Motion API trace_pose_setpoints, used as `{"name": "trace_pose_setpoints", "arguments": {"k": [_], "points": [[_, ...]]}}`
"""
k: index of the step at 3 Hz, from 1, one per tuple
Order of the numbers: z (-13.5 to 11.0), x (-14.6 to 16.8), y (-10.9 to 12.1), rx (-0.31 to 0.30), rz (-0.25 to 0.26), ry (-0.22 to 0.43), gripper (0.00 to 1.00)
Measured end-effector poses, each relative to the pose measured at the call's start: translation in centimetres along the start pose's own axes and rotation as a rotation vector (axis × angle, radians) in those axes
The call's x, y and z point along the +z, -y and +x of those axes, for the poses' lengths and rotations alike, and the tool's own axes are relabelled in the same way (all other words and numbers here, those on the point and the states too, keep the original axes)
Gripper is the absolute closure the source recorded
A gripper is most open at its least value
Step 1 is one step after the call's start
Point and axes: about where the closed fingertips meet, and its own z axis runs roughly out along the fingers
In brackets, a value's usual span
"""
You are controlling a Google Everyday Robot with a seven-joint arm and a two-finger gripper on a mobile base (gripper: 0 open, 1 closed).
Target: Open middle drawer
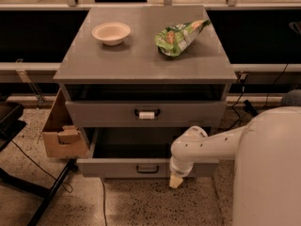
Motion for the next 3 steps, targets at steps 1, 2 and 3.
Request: {"name": "trace_pose_setpoints", "arguments": {"k": [1,2,3], "points": [[-0.1,-0.8,0.1,0.0,0.0,0.0,0.65],[-0.2,-1.8,0.2,0.0,0.0,0.0,0.96],[0.0,-1.9,0.2,0.0,0.0,0.0,1.0]]}}
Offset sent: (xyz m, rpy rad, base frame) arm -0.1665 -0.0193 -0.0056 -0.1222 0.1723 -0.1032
